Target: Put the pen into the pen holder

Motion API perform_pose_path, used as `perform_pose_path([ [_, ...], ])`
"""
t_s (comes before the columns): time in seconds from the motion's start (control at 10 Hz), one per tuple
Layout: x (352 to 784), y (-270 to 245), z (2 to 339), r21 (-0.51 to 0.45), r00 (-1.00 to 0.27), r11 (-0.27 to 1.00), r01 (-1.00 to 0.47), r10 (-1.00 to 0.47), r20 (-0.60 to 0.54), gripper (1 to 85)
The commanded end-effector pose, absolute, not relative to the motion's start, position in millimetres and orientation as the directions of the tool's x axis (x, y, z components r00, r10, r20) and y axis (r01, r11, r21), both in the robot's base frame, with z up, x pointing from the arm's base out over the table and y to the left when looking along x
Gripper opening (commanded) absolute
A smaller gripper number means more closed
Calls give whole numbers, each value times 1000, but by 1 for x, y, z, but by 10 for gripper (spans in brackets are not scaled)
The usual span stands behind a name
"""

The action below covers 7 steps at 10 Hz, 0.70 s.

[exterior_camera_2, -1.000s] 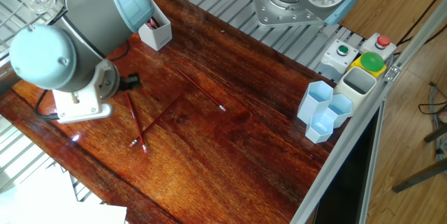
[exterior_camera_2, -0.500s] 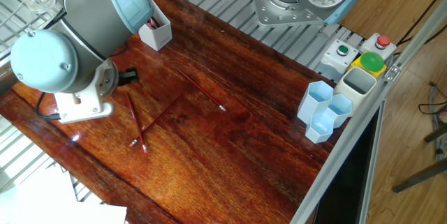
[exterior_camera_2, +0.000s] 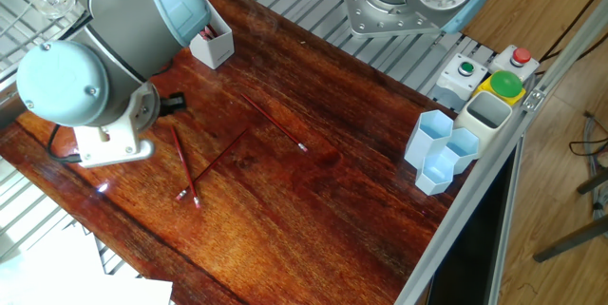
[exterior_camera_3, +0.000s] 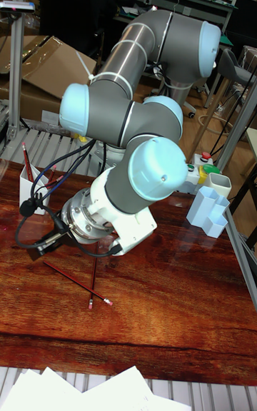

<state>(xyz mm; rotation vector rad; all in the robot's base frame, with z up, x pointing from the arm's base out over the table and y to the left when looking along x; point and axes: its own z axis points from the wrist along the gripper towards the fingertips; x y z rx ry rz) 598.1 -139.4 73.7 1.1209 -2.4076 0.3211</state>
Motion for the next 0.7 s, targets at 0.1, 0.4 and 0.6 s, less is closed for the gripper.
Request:
perform_pose_path([
  [0.1, 597, -130, 70, -20, -581, 656, -755, -653, 486, 593],
  [0.4, 605, -103, 68, -17, -597, 677, -735, -636, 489, 593],
  [0.6, 617, -77, 55, -21, -623, 700, -714, -622, 475, 593],
])
